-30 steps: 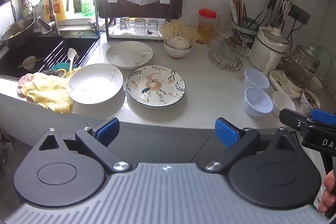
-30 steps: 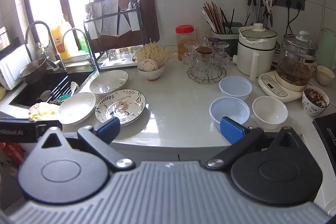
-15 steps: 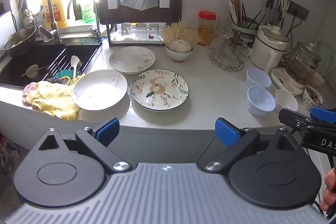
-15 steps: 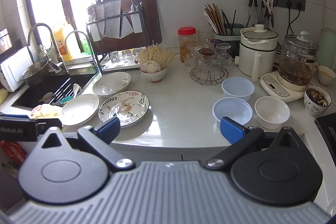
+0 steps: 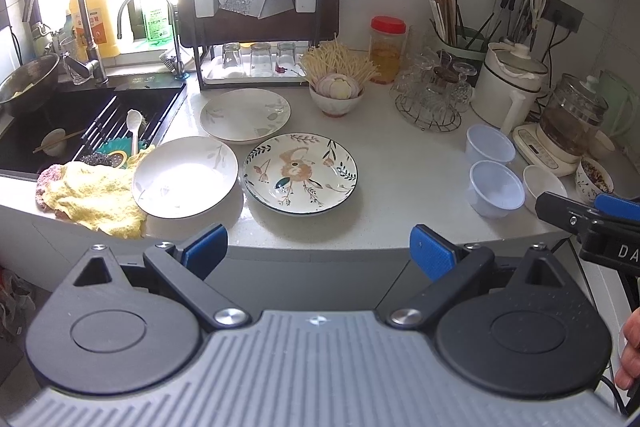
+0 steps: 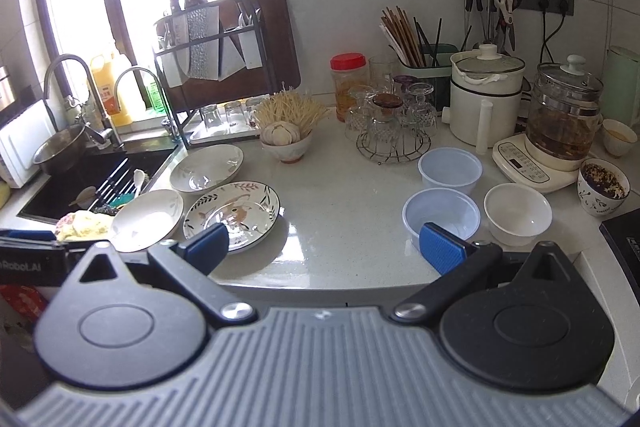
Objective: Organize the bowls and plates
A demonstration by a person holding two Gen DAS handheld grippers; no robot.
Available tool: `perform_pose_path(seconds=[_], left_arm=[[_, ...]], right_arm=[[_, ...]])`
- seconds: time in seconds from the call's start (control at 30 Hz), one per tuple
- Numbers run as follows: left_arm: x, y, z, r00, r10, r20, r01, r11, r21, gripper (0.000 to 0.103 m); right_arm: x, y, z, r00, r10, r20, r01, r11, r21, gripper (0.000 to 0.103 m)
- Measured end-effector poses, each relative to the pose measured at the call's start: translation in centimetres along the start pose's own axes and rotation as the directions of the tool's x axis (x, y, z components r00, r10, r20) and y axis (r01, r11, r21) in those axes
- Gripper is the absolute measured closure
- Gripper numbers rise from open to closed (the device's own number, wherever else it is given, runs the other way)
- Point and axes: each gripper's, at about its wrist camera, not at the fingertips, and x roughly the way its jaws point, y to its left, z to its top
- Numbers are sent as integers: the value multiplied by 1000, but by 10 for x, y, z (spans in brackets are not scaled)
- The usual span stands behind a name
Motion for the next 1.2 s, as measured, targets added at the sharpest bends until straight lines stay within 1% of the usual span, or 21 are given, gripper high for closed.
perform_pose_path(seconds=[0.37, 0.53, 0.63, 0.73, 1.03, 1.2], left_arm=[[11, 3, 4, 1000, 23, -20, -23, 1000, -4, 4], [22, 2, 6, 999, 33, -42, -33, 999, -6, 4], [29, 1, 8, 997, 42, -60, -42, 999, -8, 4], [32, 1, 10, 996, 56, -66, -57, 998, -11, 4], [45, -4, 23, 997, 36, -62, -37, 999, -23, 4], [57, -9, 26, 997, 27, -76, -30, 999, -31, 4]], right_arm=[[12, -2, 0, 999, 9, -32, -9, 1000, 4, 0], [14, -3, 3, 1000, -7, -13, 7, 1000, -27, 0], [20, -8, 4, 999, 15, -38, -15, 1000, -6, 0], [27, -8, 4, 998, 18, -58, -18, 1000, -3, 0], [44, -7, 7, 995, 38, -93, -38, 999, 1, 0], [53, -12, 10, 993, 42, -107, -42, 999, 8, 0]])
